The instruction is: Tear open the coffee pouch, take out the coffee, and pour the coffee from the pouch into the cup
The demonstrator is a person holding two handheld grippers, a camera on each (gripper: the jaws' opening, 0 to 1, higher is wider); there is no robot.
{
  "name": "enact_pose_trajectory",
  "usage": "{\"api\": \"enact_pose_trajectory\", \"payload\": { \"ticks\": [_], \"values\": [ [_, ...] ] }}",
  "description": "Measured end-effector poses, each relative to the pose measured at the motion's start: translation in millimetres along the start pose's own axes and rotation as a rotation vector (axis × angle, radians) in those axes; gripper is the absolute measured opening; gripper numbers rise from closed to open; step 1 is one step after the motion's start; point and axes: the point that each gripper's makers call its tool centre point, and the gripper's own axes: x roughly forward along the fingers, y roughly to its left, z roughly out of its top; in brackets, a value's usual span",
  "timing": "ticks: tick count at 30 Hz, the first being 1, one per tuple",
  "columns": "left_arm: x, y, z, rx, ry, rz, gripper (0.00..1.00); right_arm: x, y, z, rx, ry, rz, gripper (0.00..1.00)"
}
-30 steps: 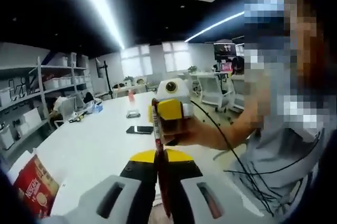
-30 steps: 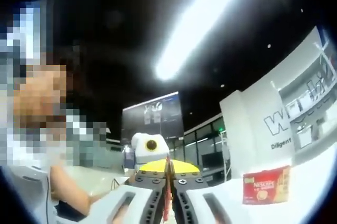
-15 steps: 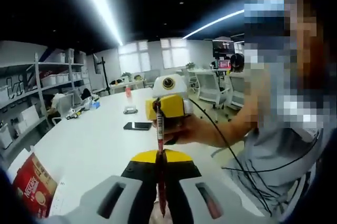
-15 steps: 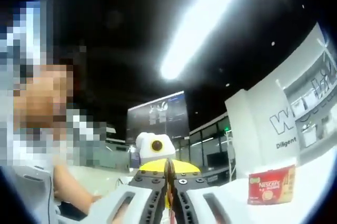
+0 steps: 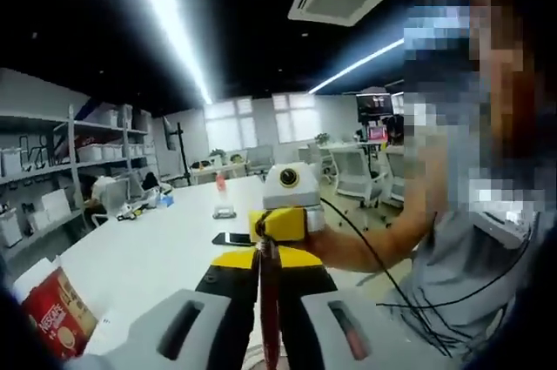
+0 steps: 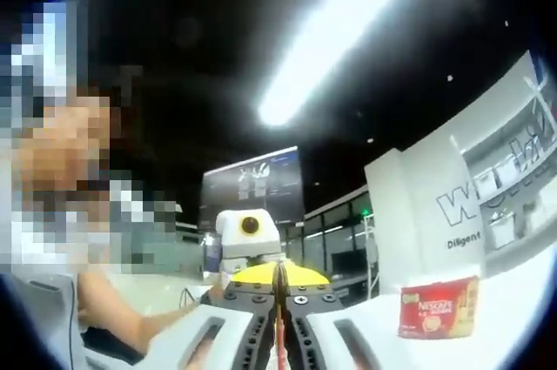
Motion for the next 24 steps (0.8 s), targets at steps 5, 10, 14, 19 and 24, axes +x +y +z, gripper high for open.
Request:
{"api": "enact_pose_trajectory", "payload": {
  "ticks": [5,10,14,19,24],
  "values": [
    [-3.8,0.9,2.3,-0.041,-0.027,-0.020,0.04,4.4,-1.6,5.4,0.007,0.014,0.011,0.01],
    [-8.9,-1.8,-5.8,-0.037,0.020,-0.034,0.04,7.6,-0.3,9.0,-0.001,0.022,0.026,0.01],
    [-13.0,-3.6,-23.2,0.003,0.122,-0.028,0.04,6.0,-3.5,11.3,0.029,0.004,0.022,0.01],
    [-17.2,-4.7,-30.9,-0.002,0.167,-0.035,0.04,1.2,-4.0,17.4,0.046,-0.029,0.014,0.01],
    [-17.1,-3.1,-43.5,-0.010,0.209,-0.045,0.04,-3.9,-10.1,25.6,0.055,-0.054,0.000,0.01]
  ]
}}
